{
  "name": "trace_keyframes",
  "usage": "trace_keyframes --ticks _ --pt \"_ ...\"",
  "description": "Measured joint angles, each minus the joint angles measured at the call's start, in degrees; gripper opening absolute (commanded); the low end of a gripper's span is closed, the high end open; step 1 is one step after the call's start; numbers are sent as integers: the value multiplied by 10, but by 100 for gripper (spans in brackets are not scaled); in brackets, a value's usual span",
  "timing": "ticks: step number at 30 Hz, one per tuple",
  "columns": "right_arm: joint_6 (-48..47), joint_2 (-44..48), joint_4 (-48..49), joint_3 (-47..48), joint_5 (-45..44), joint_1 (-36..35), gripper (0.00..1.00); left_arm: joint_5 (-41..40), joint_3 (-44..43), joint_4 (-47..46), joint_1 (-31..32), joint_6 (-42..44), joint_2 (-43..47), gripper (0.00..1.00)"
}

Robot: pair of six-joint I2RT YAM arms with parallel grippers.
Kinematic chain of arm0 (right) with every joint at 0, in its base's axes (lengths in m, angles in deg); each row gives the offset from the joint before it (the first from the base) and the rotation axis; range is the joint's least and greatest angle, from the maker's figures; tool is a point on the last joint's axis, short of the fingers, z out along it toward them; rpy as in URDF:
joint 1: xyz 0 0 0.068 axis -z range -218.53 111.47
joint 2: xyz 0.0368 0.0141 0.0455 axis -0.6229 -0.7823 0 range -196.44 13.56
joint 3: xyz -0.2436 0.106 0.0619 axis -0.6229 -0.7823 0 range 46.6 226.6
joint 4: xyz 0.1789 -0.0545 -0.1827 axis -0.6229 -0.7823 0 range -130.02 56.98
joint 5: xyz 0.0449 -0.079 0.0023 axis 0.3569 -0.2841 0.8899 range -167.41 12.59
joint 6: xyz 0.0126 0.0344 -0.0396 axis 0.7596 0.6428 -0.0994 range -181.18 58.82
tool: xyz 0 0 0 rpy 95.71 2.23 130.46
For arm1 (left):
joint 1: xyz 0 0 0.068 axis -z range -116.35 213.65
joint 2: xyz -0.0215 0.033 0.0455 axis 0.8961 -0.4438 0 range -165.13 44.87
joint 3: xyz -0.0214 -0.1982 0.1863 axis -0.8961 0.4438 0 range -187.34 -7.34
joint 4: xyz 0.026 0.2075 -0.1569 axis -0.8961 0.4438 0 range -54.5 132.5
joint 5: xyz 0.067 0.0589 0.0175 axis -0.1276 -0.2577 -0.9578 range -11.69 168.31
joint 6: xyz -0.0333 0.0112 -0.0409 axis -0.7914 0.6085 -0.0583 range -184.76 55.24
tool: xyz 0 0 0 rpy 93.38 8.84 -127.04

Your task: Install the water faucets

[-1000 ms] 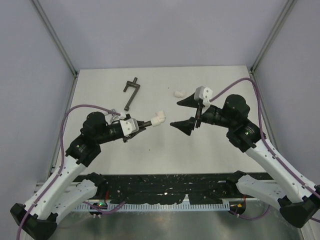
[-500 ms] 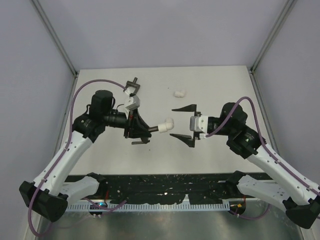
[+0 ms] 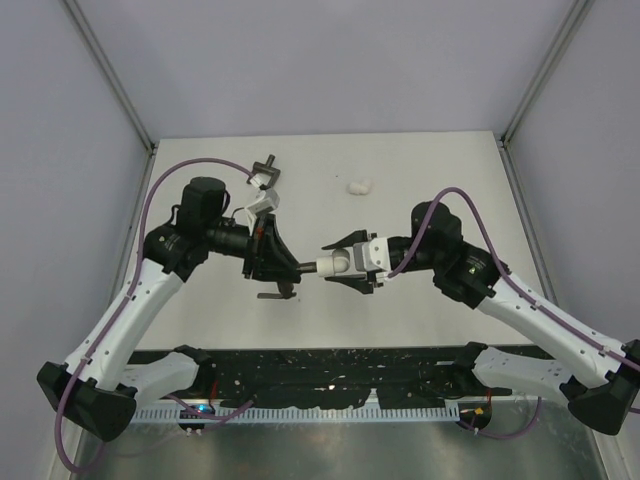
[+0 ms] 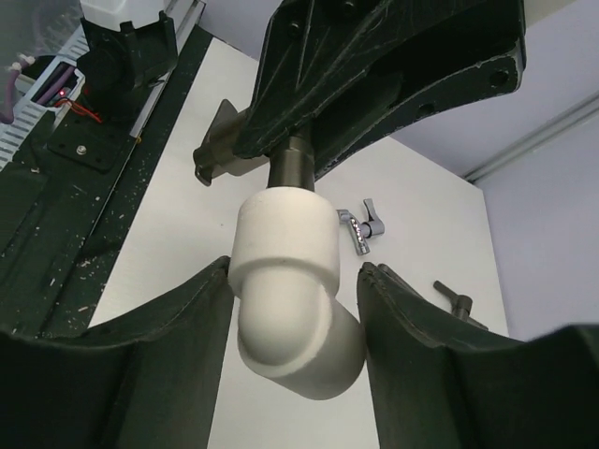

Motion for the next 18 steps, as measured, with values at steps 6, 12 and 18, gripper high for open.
trace_keyframes --ticks 6,12,18 --pt "19 -5 0 1 12 -4 19 5 0 6 0 -17 -1 0" --pt "103 -35 6 8 29 -1 5 -22 -1 40 -2 3 9 0" --pt "292 -59 63 7 39 -3 5 -129 32 21 25 90 103 0"
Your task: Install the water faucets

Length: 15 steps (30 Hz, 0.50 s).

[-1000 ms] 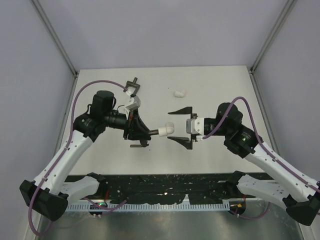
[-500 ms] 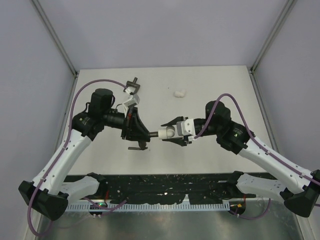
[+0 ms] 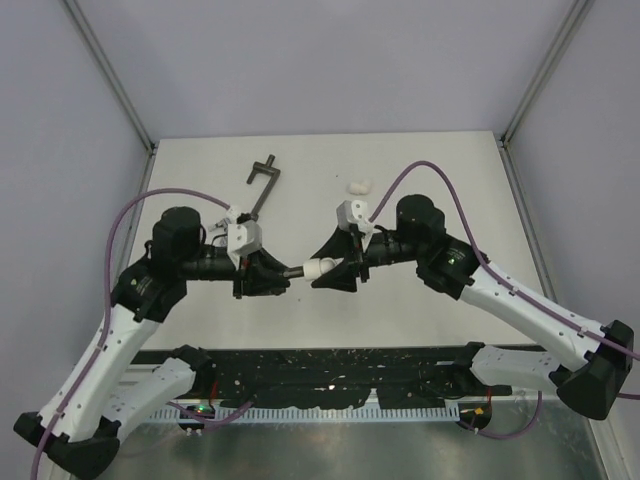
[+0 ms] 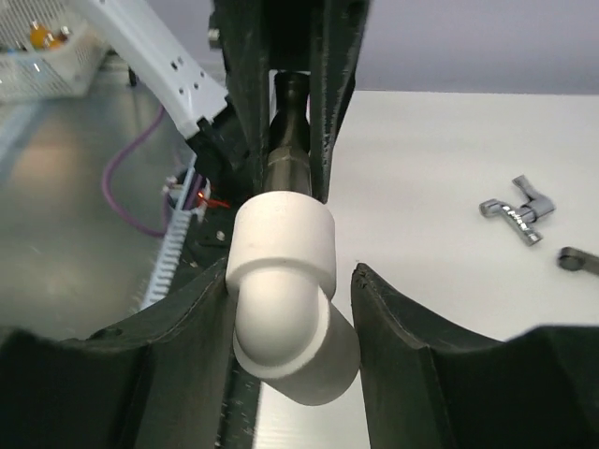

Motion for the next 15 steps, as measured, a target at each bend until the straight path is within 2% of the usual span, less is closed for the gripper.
trace_keyframes --ticks 7,11,15 --pt "299 -41 76 1 -61 -6 5 -166 182 -186 40 143 181 0" --pt "467 -78 98 -5 -94 -5 5 -261 237 -223 63 233 220 0" --pt "579 -92 123 -23 -120 -3 5 -353 261 -232 104 309 232 0"
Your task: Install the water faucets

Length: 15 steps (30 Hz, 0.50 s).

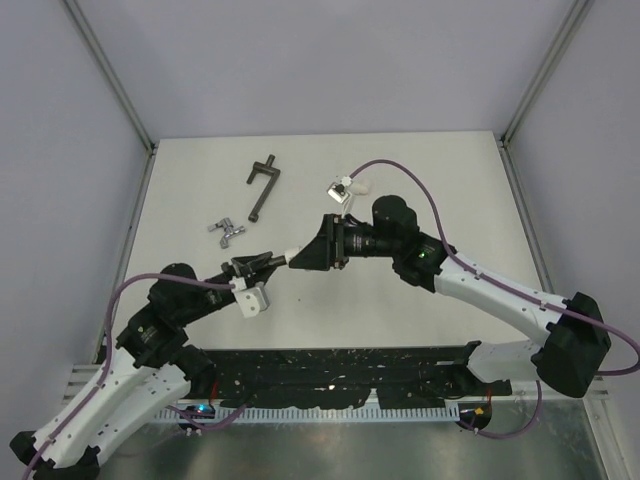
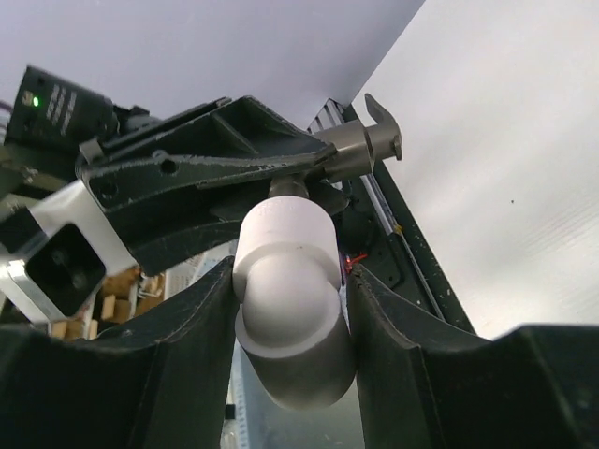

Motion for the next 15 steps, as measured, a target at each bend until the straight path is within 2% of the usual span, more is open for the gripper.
trace_keyframes --ticks 1,2,3,4,8,12,15 --pt "21 -2 5 -3 -7 0 8 -15 5 -3 7 14 2 0" --pt "41 -3 10 -6 -14 0 19 -33 11 -9 14 28 5 0" --pt "56 -6 13 -8 -20 0 26 -46 17 -15 19 40 8 0" --pt "67 -8 15 -9 -25 0 39 -58 21 -19 22 47 9 0" --pt "68 -9 21 -9 -37 9 65 -88 25 -31 26 43 1 0" --pt "-6 10 19 -9 -39 34 82 -108 8 -7 27 9 -25 0" --pt "-120 54 7 -9 -38 49 84 -101 -22 29 20 -26 -55 0"
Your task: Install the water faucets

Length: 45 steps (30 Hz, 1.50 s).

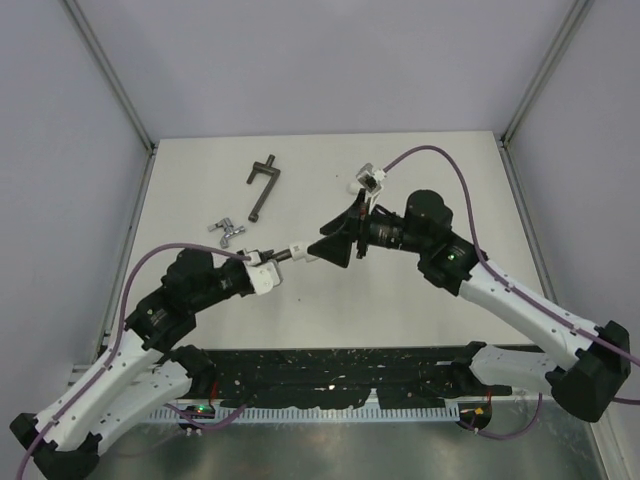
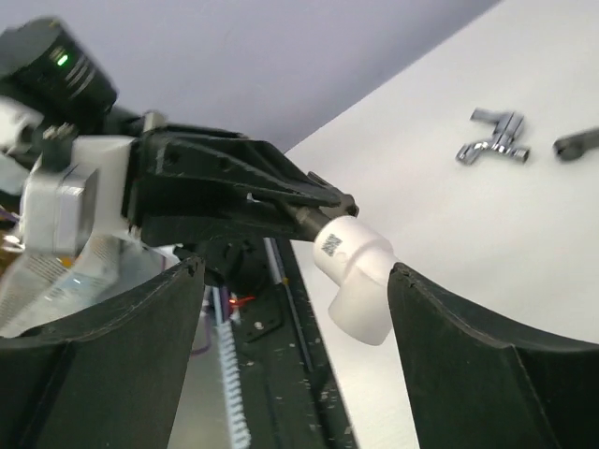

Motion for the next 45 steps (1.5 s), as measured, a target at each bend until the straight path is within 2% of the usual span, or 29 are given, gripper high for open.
trace_keyframes --ticks 5,10,15,21,28,30,32,34,40,45 --pt "-232 97 -43 4 19 -2 89 99 -68 62 -60 -79 -64 0" --pt "-405 170 -73 -14 25 -2 93 229 -118 83 -116 -172 -112 0" --pt "-543 192 -92 -56 40 -2 92 360 -145 88 -140 -259 -158 0" --pt "-617 186 -90 -75 88 -2 85 458 -164 89 -141 -326 -199 0" --pt "-635 147 -85 -57 143 -5 72 517 -183 87 -141 -377 -211 0" --pt "-634 137 -84 -56 155 -6 61 524 -183 87 -141 -386 -211 0" --pt "-628 127 -78 -56 167 -8 39 527 -183 87 -142 -391 -212 0" --pt "-612 119 -67 -55 177 -9 32 529 -184 92 -144 -398 -212 0" --pt "-513 94 -18 -44 192 -5 21 517 -196 121 -144 -363 -209 0" --pt "-357 50 14 -32 177 -3 18 408 -208 170 -128 -269 -168 0"
